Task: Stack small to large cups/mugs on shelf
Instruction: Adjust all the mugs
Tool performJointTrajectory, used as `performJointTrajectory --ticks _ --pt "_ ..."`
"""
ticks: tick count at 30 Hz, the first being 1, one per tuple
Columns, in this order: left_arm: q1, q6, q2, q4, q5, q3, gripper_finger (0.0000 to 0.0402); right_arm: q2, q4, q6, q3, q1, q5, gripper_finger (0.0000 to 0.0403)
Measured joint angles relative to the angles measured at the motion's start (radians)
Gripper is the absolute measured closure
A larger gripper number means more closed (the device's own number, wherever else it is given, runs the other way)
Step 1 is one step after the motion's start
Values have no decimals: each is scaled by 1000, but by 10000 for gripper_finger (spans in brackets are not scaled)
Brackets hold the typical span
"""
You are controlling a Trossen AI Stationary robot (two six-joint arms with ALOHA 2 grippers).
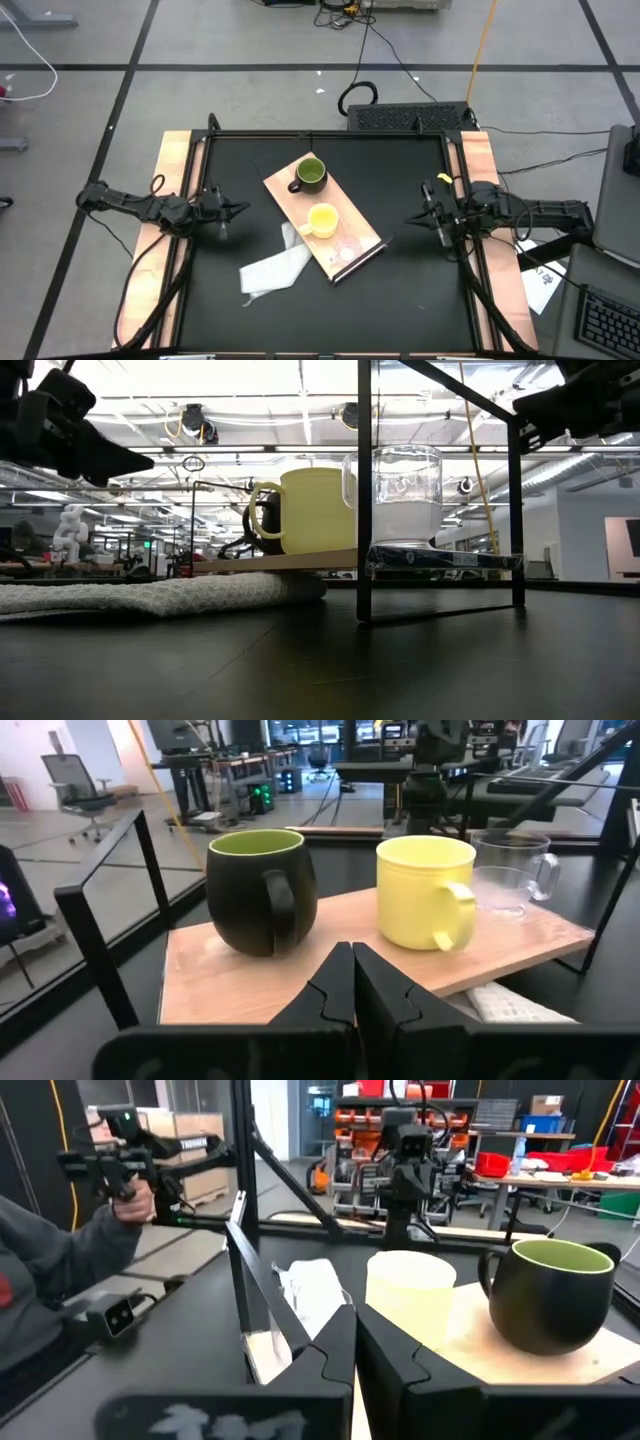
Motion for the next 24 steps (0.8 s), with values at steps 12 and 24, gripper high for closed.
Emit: performJointTrajectory --ticks 12,24 --pt "0 -26 68 -2 41 0 401 -79 56 89 -86 2 -24 403" --pt "0 -53 100 -2 40 0 401 -79 123 94 -163 2 -39 403"
